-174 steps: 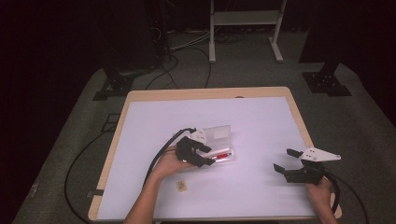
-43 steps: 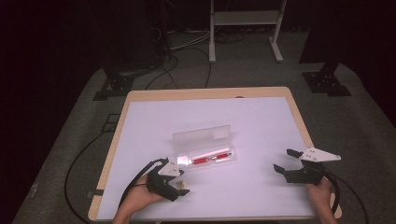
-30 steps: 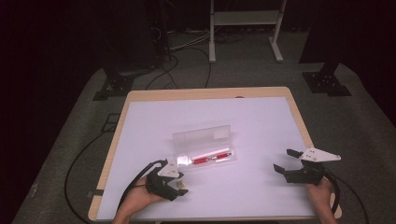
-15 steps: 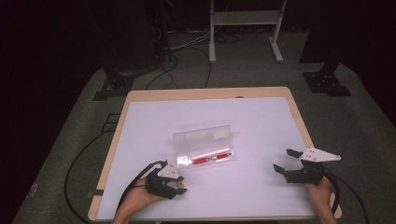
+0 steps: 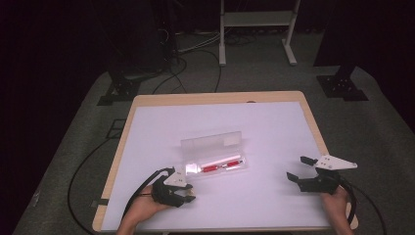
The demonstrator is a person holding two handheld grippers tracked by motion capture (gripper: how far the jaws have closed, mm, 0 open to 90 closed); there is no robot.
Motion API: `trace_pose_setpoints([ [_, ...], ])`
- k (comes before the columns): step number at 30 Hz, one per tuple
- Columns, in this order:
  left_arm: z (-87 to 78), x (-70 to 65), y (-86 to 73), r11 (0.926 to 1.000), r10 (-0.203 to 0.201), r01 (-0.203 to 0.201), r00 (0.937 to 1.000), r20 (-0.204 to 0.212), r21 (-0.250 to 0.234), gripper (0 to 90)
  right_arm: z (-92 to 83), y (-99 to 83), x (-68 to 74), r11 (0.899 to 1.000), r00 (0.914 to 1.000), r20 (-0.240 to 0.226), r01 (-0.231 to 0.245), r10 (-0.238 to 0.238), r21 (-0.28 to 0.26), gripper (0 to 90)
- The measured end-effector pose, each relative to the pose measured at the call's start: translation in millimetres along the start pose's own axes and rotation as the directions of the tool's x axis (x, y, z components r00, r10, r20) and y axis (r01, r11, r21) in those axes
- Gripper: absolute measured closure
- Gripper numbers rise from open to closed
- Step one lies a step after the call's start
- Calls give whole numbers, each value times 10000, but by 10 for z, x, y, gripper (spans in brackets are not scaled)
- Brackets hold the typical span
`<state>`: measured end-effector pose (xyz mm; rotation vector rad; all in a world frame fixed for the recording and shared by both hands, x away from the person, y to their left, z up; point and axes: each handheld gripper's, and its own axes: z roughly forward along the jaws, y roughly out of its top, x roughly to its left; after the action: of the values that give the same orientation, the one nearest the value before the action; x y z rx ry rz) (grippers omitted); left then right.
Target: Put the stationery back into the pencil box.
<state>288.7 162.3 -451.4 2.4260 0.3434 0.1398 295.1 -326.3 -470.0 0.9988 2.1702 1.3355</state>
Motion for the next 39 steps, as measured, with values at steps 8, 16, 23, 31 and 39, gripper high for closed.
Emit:
trace_pose_setpoints([
  [8,-81,46,92,9998,163,-165,9998,-139,-118,588,0,0,-2,10000,10000,0,-6,6,-12,136],
  [16,-108,85,140,9997,156,-158,9998,-128,-186,586,-1,0,-2,10000,10000,-6,-14,14,-15,136],
  [23,-116,130,163,9997,145,-148,9998,-160,-180,587,-3,0,-4,10000,10000,-2,-16,16,-47,136],
  [31,-157,232,183,9995,11,-21,9995,-306,-314,588,-3,0,-3,10000,10000,-5,-5,5,-53,136],
  [39,-170,314,180,9988,-229,214,9991,-351,-448,588,-5,1,-2,10000,10000,-5,-12,12,-62,136],
])
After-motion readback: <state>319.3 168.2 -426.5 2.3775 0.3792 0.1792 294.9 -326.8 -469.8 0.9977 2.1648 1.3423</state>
